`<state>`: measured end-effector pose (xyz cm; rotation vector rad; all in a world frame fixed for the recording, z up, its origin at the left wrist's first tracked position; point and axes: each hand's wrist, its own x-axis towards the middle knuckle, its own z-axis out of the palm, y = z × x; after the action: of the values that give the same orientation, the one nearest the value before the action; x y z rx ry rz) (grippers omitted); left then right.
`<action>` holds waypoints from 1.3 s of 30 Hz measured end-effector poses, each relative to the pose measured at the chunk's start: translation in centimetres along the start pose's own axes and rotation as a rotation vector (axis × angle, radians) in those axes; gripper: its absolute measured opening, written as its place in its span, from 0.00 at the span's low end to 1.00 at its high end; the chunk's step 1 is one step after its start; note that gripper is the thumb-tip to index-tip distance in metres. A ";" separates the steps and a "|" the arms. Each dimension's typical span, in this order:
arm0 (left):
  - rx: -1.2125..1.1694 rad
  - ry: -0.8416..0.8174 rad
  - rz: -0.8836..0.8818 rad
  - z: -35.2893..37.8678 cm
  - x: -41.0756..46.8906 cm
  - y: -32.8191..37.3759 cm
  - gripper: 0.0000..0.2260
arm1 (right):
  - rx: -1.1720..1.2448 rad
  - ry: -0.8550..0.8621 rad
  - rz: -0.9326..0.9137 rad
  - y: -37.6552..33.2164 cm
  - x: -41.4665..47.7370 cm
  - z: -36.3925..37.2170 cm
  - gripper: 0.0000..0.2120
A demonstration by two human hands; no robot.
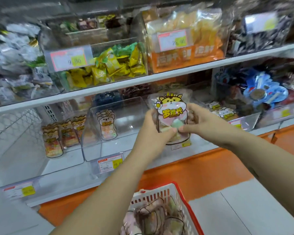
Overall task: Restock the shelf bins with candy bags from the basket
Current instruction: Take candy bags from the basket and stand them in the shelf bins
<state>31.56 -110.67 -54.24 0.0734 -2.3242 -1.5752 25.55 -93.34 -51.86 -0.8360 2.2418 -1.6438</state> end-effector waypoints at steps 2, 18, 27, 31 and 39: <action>0.003 0.001 0.012 1.5 2.4 0.3 0.32 | -0.099 0.086 -0.015 1.1 1.2 -1.4 0.22; -0.015 -0.061 -0.288 10.2 15.1 -6.7 0.25 | -0.586 0.328 0.086 10.4 4.9 -6.6 0.21; 0.434 -0.159 -0.392 11.2 17.1 -9.9 0.17 | -0.587 0.313 0.171 10.3 5.2 -6.3 0.13; 0.665 -0.173 -0.425 11.0 17.0 -9.8 0.15 | -0.587 0.330 0.182 10.2 5.2 -6.0 0.14; 0.707 -0.038 -0.379 11.3 16.9 -8.8 0.15 | -0.605 0.346 0.211 9.9 5.3 -5.8 0.15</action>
<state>10.99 -107.76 -61.89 0.6833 -2.9042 -0.8010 15.34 -89.79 -58.34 -0.4150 3.0165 -1.0831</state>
